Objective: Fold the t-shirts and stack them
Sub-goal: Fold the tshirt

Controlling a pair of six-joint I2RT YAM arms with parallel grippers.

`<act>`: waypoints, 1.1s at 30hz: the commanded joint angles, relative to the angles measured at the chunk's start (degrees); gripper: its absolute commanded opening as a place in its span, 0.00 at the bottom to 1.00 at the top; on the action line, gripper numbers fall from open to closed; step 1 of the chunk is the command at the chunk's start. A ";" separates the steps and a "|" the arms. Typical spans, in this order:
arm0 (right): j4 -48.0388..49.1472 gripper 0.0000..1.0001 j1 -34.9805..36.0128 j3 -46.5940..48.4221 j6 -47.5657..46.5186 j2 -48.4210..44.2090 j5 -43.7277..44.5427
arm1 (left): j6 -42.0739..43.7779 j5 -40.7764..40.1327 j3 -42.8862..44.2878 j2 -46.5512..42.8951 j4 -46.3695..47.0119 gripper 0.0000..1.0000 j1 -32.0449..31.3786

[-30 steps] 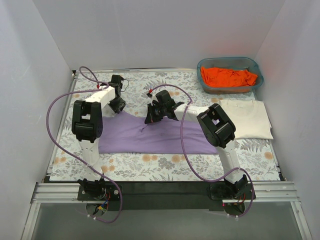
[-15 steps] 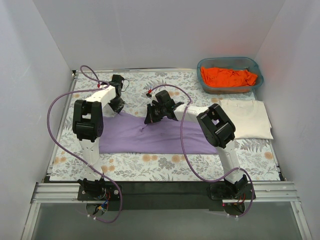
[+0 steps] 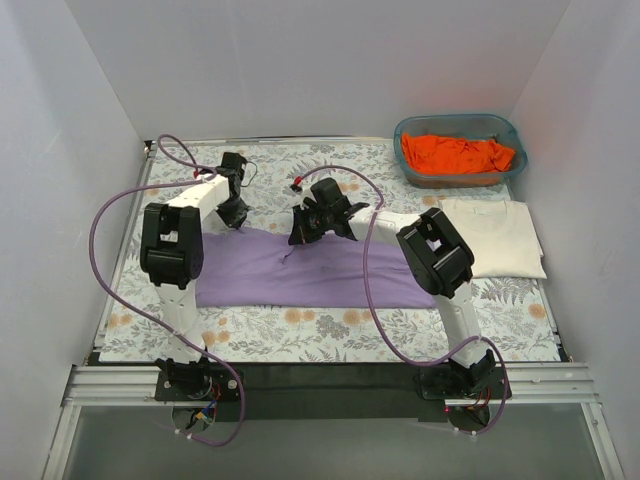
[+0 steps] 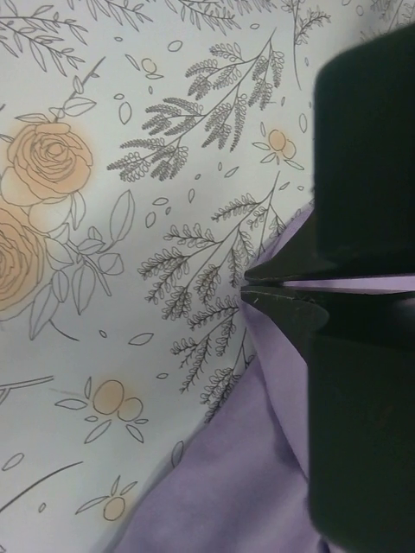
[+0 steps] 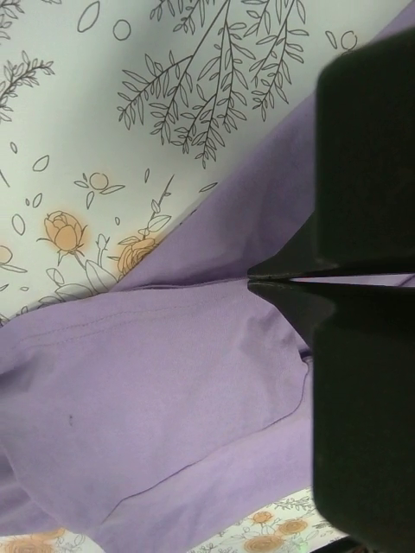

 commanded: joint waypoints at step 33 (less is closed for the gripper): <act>-14.08 0.01 6.66 10.39 -21.59 -5.72 20.76 | -1.11 9.54 -20.39 -25.24 11.26 0.00 6.42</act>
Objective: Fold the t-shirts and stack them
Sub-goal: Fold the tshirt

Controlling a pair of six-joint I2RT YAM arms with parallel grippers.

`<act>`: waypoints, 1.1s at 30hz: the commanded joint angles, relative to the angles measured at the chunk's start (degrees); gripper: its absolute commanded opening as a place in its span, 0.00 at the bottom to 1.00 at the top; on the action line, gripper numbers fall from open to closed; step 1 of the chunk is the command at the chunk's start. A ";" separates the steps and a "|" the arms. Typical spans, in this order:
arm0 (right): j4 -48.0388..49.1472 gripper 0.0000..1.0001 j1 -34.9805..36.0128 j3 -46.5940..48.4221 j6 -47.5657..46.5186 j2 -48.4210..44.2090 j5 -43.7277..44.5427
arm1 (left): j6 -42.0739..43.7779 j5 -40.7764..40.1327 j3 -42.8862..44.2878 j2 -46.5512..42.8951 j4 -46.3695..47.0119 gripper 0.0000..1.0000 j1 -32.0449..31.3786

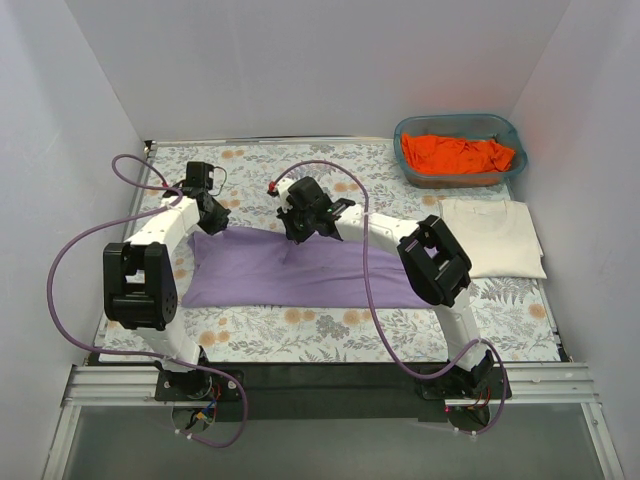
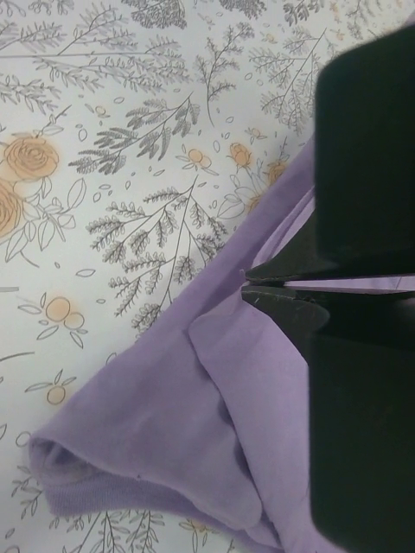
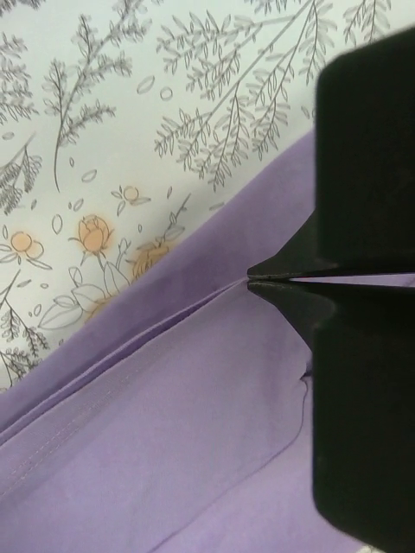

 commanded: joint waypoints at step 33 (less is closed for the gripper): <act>-4.30 0.01 9.65 -4.15 -17.25 -6.90 5.97 | -1.95 1.61 -13.52 -13.76 3.02 0.00 5.57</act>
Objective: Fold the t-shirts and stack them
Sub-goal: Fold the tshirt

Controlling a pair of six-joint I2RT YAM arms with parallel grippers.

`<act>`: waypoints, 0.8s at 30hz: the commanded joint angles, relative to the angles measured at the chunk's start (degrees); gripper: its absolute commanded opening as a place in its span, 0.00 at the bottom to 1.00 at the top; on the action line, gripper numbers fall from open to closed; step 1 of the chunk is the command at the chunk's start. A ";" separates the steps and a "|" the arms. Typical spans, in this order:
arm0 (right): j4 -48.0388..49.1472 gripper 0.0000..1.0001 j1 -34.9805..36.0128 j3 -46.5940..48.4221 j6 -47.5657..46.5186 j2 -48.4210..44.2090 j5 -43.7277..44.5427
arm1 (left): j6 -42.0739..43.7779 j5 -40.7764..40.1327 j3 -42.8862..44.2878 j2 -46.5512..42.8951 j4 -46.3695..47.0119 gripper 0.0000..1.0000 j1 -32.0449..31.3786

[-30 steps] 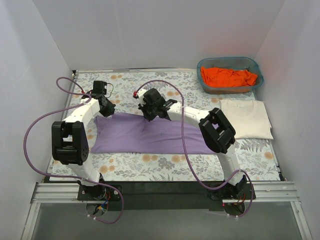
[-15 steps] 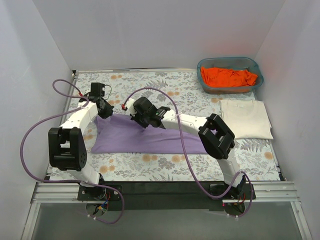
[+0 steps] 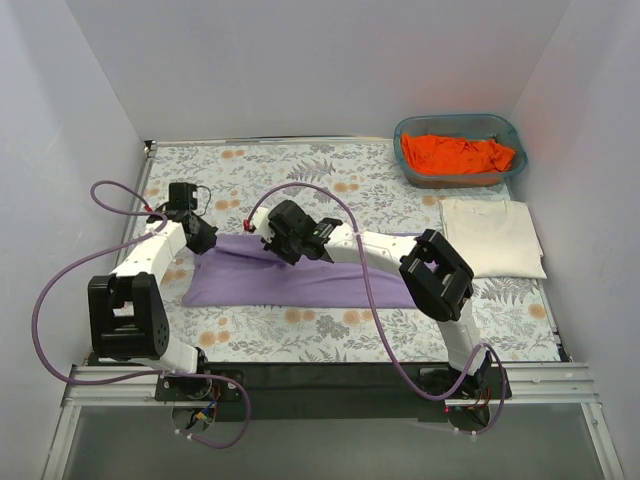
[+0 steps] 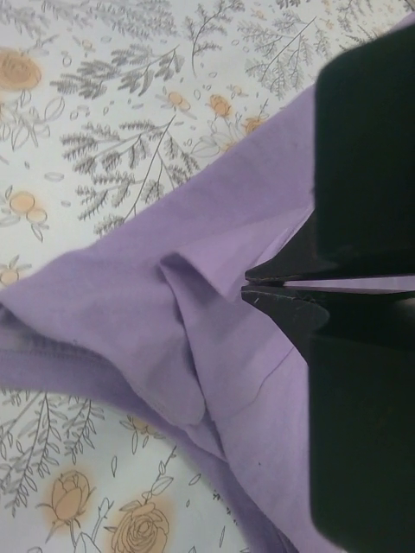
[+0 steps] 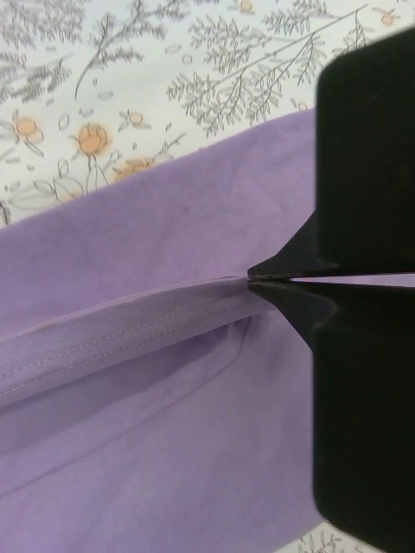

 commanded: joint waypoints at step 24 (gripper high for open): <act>-5.75 0.36 -0.10 0.33 7.07 -6.62 -16.58 | 2.06 2.54 -4.87 -14.12 1.52 0.53 1.77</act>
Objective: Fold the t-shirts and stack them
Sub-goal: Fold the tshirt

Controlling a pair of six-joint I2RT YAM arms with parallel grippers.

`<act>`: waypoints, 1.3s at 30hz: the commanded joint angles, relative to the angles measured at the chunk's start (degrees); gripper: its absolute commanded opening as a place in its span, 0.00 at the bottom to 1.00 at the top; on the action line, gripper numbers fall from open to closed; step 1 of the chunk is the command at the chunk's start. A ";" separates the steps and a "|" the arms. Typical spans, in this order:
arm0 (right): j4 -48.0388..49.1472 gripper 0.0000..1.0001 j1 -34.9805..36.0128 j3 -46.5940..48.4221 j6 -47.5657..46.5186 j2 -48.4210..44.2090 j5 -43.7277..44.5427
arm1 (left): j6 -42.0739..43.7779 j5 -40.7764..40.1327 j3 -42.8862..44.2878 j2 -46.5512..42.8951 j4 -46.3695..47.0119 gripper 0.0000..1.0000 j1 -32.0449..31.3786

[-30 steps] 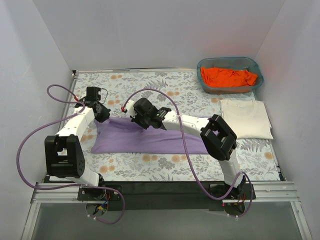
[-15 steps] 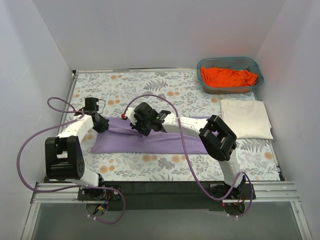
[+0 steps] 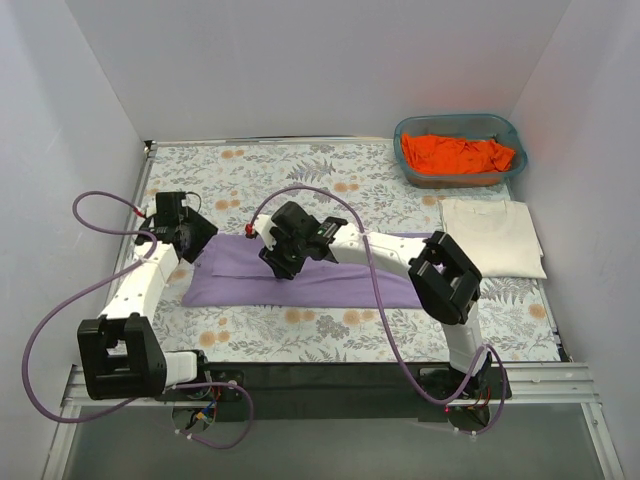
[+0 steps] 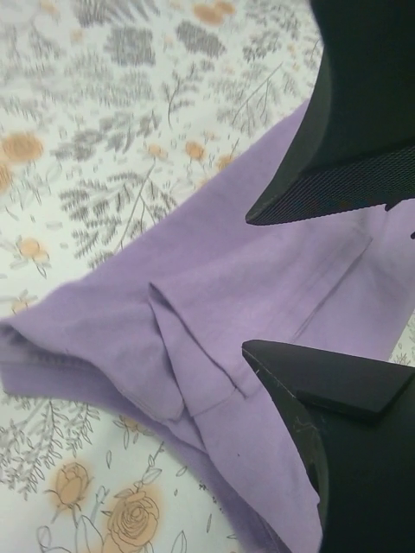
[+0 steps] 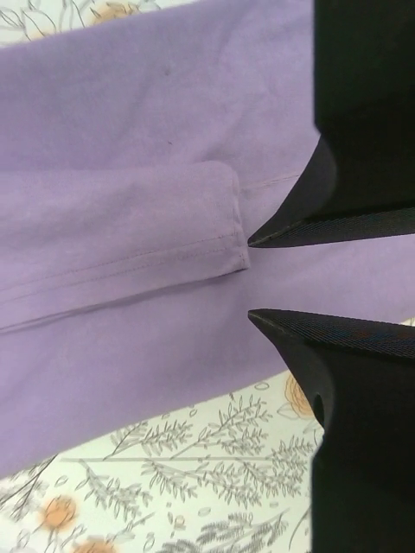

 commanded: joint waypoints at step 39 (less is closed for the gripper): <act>-11.25 0.47 -4.46 -26.43 13.87 -13.51 -3.83 | 7.77 1.89 50.69 61.92 2.13 0.51 -8.64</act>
